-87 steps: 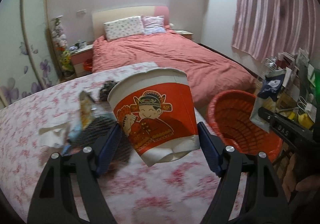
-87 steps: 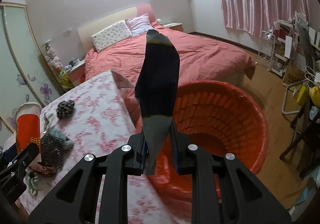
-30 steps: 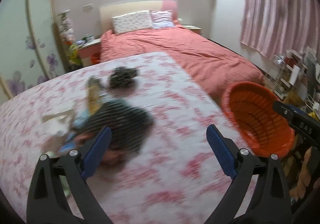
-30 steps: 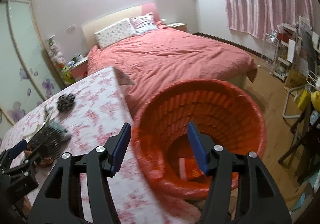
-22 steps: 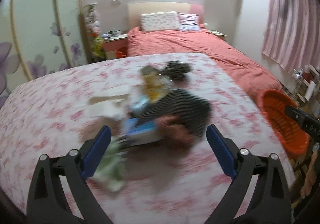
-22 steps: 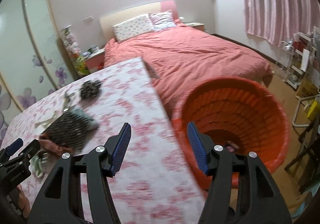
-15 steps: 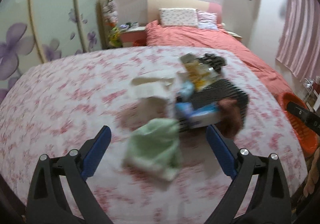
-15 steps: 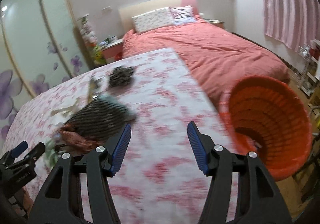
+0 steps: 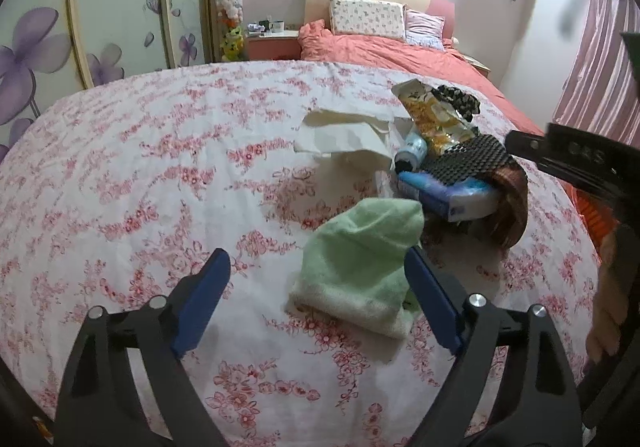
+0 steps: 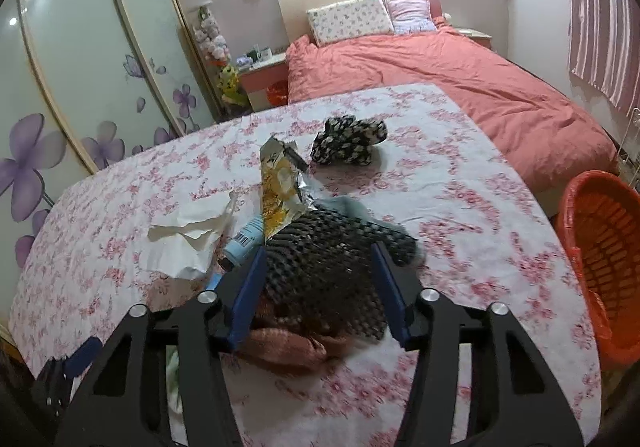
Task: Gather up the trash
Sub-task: 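Move both open tools back over the items on the bed, then grasp the black mesh cloth with the right tool while the left tool grasps the green towel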
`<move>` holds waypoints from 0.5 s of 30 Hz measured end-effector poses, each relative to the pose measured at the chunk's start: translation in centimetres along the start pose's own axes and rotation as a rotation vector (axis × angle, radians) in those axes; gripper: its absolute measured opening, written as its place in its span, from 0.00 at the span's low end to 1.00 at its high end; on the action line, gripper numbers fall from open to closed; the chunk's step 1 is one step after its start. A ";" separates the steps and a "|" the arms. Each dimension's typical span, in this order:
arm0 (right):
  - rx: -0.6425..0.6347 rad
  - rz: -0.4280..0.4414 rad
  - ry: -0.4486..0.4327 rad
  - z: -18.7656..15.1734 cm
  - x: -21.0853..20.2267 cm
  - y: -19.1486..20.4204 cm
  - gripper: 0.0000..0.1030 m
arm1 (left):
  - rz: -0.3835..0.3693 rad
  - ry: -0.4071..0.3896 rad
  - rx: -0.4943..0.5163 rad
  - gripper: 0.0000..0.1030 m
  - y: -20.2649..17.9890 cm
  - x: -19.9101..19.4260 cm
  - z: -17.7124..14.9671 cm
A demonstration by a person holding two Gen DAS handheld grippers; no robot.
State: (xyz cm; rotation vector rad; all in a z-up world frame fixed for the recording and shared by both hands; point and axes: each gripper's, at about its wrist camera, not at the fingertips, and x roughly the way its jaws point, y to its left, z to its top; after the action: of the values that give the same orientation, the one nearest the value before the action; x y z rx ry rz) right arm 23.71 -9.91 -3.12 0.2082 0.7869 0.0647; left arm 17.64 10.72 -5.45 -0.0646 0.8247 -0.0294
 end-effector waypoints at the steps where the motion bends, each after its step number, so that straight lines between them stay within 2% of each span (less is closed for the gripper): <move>1: -0.002 0.004 0.008 -0.1 0.1 0.1 0.40 | -0.004 0.004 -0.001 0.83 0.0 0.2 -0.1; 5: -0.012 0.034 0.030 -0.6 0.3 0.3 0.17 | -0.024 0.020 -0.007 0.81 0.1 0.7 -0.2; 7: -0.016 0.041 0.023 -0.7 -0.1 0.3 0.12 | -0.033 0.024 -0.009 0.80 0.0 0.9 -0.3; 15: -0.001 0.055 -0.028 -0.4 -1.8 -0.2 0.07 | -0.058 0.048 -0.015 0.70 -0.3 1.4 -0.5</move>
State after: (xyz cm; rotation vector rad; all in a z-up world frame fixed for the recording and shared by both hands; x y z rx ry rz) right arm 22.14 -10.33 -2.18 0.2294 0.7536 0.1136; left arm 18.24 10.35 -6.76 -0.1021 0.8706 -0.0801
